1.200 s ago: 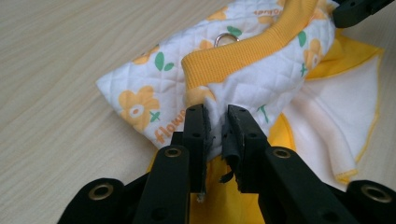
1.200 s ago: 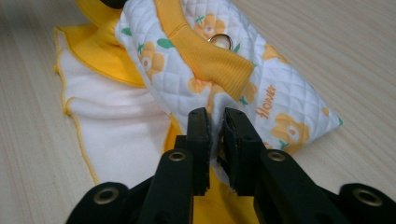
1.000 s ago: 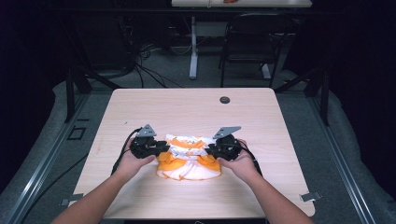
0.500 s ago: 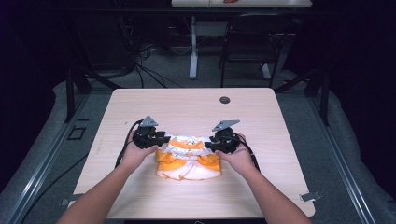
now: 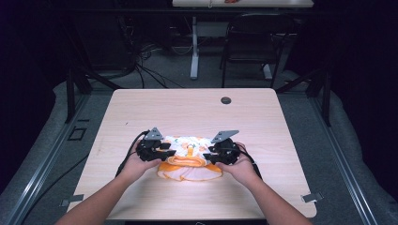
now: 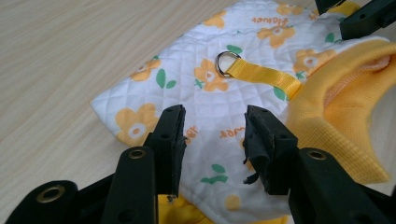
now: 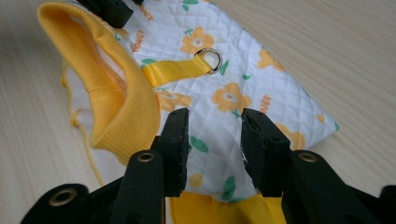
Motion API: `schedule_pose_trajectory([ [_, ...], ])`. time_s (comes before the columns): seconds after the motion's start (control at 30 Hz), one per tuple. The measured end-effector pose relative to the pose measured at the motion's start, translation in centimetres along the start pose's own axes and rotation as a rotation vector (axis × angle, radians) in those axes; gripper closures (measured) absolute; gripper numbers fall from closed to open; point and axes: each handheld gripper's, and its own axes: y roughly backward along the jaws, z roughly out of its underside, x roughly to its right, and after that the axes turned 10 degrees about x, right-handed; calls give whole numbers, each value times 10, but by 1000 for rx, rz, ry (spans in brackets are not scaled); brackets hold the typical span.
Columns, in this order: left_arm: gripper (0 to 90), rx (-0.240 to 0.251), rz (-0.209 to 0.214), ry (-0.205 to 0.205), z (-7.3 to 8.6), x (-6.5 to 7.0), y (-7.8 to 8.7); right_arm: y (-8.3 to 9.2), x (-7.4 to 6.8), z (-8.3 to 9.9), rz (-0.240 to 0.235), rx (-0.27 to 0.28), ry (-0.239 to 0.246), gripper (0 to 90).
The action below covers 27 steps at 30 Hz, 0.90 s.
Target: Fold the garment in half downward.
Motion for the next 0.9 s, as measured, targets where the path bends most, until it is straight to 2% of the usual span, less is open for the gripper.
schedule_pose_trajectory([
  [0.17,549,-1,21,7,7,7,5,3,-6,6,-16,-18,18,588],
  [0.4,499,-31,22,-28,17,15,8,3,-14,17,-25,-51,29,567],
  [0.67,450,-26,16,-38,32,20,6,0,-17,30,-28,-89,21,566],
  [0.9,448,-28,16,-31,35,19,4,-3,-16,35,-27,-86,7,566],
])
